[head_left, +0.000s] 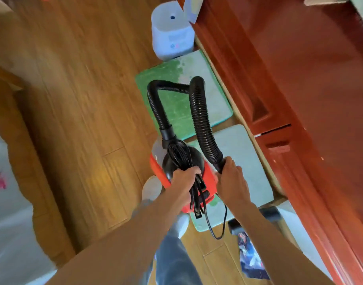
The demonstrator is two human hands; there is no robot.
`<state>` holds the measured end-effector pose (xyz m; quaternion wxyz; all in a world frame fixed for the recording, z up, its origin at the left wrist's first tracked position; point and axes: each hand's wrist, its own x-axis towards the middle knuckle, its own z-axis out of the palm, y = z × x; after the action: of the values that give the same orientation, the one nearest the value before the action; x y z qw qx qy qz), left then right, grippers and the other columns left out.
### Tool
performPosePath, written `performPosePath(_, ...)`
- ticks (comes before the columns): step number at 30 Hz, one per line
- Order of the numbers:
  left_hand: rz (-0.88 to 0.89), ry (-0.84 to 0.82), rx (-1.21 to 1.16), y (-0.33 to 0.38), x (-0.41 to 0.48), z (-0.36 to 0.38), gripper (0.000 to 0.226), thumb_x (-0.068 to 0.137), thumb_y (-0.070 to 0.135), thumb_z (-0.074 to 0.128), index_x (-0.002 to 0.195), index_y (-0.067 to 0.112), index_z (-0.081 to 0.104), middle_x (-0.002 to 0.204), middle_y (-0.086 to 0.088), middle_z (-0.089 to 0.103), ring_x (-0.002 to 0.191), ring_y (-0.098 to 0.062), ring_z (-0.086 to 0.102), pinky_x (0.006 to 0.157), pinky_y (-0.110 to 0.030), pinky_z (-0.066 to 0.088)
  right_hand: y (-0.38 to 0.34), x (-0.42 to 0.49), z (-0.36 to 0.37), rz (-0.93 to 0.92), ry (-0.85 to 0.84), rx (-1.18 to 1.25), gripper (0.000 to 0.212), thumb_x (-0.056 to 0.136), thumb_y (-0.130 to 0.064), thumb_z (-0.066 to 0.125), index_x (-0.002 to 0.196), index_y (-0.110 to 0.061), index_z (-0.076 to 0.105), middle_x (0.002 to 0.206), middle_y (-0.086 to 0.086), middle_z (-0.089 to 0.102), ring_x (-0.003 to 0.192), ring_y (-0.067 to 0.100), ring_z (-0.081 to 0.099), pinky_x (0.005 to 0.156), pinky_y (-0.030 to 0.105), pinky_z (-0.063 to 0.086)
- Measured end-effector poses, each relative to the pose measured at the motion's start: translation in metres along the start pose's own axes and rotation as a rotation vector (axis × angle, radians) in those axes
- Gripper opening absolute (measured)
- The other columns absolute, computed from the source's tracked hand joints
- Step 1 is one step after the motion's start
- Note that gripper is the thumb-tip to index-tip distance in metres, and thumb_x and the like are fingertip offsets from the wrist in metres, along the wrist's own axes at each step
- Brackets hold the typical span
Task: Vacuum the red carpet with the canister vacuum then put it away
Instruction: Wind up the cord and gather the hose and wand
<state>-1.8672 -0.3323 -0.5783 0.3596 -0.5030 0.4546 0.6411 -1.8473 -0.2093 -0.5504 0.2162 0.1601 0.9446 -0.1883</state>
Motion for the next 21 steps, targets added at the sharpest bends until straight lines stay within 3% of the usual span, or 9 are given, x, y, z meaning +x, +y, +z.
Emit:
performPosePath(6,-0.035,-0.077,-0.006,0.008,0.103,0.047,0.013,0.080,0.005,0.062,0.092,0.003,0.058,0.066,-0.015,0.055,0.059,-0.029,0.057,0.061,-0.041,0.052,0.036,0.081,0.061,0.076,0.053,0.011,0.027,0.093,-0.005,0.055,0.095,-0.024,0.035,0.094,-0.005,0.047,0.095,0.026,0.048,0.067,0.042,0.045)
performPosePath(10,0.049,-0.113,-0.028,0.020,0.165,0.097,0.055,0.050,0.023,0.070,0.101,0.004,0.063,0.071,-0.014,0.055,0.065,-0.030,0.059,0.068,-0.045,0.057,0.074,0.139,0.072,0.177,0.106,-0.040,0.027,0.088,0.002,0.055,0.111,-0.011,0.049,0.104,0.009,0.054,0.100,0.036,0.048,0.077,0.047,0.043)
performPosePath(12,0.075,-0.147,0.000,0.023,0.190,0.120,0.056,0.038,0.030,0.068,0.090,0.010,0.063,0.071,-0.013,0.058,0.074,-0.037,0.067,0.077,-0.057,0.059,0.094,0.169,0.071,0.210,0.149,-0.067,0.030,0.087,0.003,0.054,0.115,-0.008,0.050,0.107,0.016,0.056,0.103,0.042,0.048,0.082,0.047,0.040)
performPosePath(14,0.077,-0.166,0.041,0.027,0.206,0.135,0.047,0.044,0.028,0.069,0.088,0.014,0.061,0.076,-0.013,0.060,0.087,-0.041,0.071,0.077,-0.062,0.059,0.109,0.198,0.071,0.230,0.182,-0.076,0.029,0.088,0.001,0.056,0.115,-0.005,0.050,0.109,0.022,0.057,0.102,0.046,0.049,0.087,0.047,0.037)
performPosePath(16,0.070,-0.198,0.050,0.028,0.226,0.148,0.045,0.053,0.026,0.069,0.096,0.019,0.059,0.085,-0.015,0.061,0.086,-0.039,0.071,0.073,-0.061,0.060,0.121,0.225,0.073,0.252,0.184,-0.071,0.028,0.090,-0.002,0.057,0.117,-0.004,0.049,0.111,0.023,0.057,0.104,0.047,0.049,0.088,0.048,0.036)
performPosePath(19,0.067,-0.227,0.075,0.021,0.276,0.167,0.065,0.044,0.034,0.072,0.106,0.019,0.061,0.097,-0.018,0.066,0.092,-0.041,0.071,0.076,-0.060,0.059,0.138,0.262,0.086,0.254,0.195,-0.021,0.030,0.091,-0.005,0.057,0.119,-0.004,0.047,0.113,0.023,0.058,0.105,0.047,0.050,0.086,0.048,0.039)
performPosePath(21,0.110,-0.248,0.085,0.023,0.305,0.180,0.075,0.037,0.040,0.072,0.106,0.013,0.064,0.094,-0.019,0.068,0.096,-0.045,0.071,0.082,-0.062,0.058,0.147,0.282,0.098,0.262,0.227,-0.014,0.029,0.091,-0.006,0.056,0.119,-0.003,0.047,0.114,0.024,0.059,0.105,0.048,0.051,0.085,0.049,0.041)
